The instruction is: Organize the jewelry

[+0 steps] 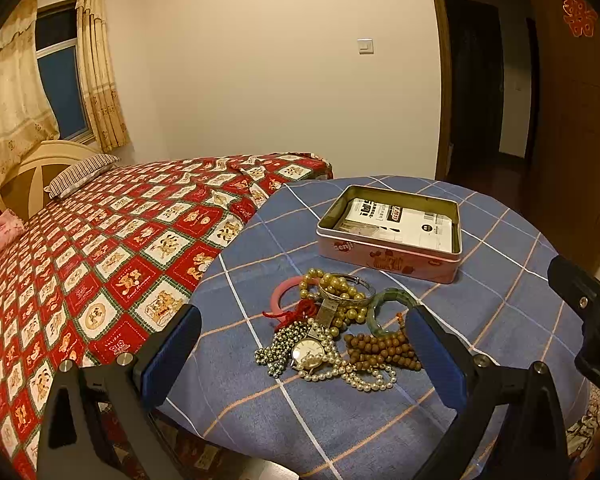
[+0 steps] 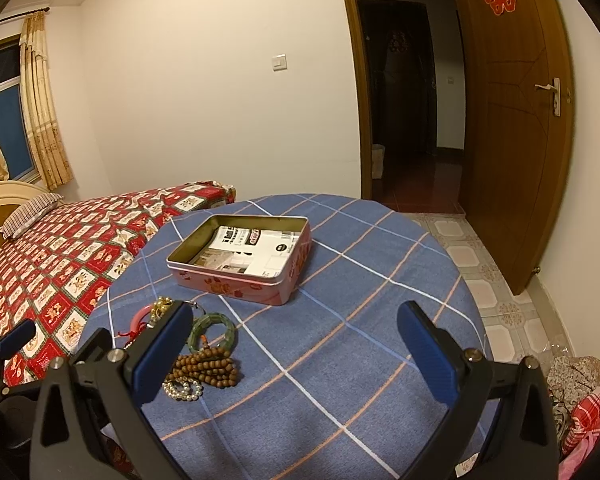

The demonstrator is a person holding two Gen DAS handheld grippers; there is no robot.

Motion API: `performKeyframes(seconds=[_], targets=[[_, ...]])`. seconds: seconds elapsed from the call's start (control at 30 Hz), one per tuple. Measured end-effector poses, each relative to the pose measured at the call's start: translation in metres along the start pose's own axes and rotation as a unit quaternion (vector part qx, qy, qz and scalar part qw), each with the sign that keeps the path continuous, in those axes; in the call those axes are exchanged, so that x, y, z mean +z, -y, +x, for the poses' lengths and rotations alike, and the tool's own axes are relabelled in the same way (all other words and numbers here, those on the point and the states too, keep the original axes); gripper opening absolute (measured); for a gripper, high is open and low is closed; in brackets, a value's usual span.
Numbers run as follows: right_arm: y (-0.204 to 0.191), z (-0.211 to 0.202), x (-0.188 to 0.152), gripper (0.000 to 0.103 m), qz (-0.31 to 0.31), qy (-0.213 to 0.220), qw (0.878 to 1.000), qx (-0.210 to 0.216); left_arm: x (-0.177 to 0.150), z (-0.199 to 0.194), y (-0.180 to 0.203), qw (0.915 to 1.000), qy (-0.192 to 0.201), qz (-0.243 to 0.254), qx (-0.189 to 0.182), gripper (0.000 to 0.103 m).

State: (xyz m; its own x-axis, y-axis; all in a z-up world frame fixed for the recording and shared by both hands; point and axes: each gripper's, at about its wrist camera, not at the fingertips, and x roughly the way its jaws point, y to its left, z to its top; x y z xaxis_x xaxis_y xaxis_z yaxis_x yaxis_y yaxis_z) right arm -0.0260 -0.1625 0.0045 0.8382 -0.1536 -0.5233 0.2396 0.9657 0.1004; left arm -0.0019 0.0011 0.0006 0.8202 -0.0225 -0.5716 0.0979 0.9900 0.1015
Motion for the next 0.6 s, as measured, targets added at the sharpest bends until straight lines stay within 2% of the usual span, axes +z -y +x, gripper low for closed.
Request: performKeyframes(seconds=[0.6], targets=[[-0.0006,-0.0005,-0.0008,0.103,0.0,-0.003,1.0,0.001,0.0024,-0.0016,-0.0005,1.0,0.0,-0.001,-0.002,0.102]])
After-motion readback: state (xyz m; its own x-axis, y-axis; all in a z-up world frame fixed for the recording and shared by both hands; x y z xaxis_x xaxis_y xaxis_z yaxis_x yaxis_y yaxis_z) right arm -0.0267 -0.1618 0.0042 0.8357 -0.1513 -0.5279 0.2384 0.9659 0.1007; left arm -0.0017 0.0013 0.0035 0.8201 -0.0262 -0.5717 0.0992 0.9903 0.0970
